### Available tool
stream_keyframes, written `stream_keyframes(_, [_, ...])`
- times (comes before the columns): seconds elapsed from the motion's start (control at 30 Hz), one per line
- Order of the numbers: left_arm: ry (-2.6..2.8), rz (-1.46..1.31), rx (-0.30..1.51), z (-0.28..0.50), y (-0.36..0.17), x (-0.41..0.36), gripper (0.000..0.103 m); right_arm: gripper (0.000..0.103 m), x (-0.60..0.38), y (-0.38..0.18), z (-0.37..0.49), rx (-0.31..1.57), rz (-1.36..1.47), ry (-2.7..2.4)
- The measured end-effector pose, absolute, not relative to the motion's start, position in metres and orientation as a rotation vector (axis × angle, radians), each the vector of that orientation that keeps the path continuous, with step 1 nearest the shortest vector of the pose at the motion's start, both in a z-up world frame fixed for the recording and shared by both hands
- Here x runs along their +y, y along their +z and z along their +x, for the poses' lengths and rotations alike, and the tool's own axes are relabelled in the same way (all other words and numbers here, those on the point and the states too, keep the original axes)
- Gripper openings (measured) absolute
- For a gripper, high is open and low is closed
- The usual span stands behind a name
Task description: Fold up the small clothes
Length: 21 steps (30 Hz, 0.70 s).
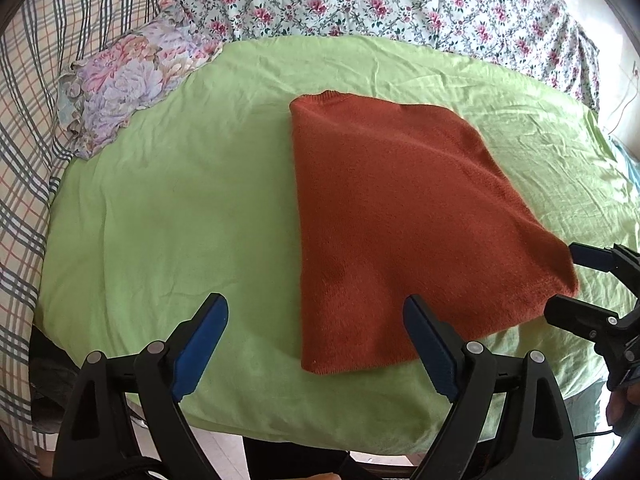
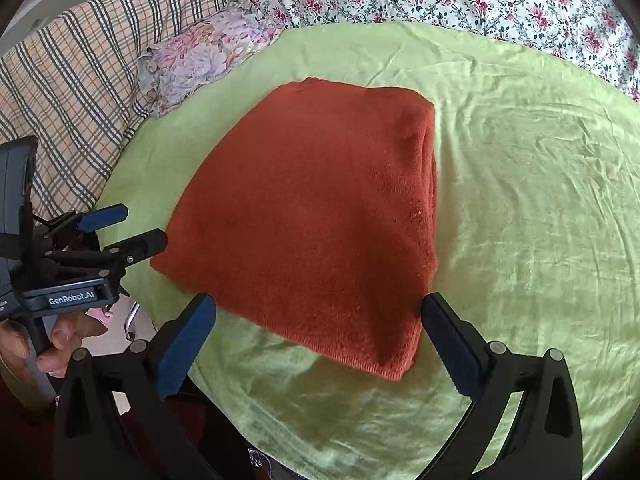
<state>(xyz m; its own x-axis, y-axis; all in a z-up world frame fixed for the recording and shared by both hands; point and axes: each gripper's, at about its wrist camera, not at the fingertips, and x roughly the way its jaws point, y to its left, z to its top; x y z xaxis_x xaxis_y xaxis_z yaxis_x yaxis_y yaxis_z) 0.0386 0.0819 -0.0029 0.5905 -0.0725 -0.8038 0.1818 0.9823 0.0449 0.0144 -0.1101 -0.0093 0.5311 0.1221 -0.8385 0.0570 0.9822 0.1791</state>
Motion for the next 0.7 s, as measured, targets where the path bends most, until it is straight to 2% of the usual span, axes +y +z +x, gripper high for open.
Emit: stream_keyframes(0.7, [-0.089,0.121,0.934,0.063,-0.002,0.074,0.092,0.102,-0.130,0.003,0.039,0.991,0.261,0.002])
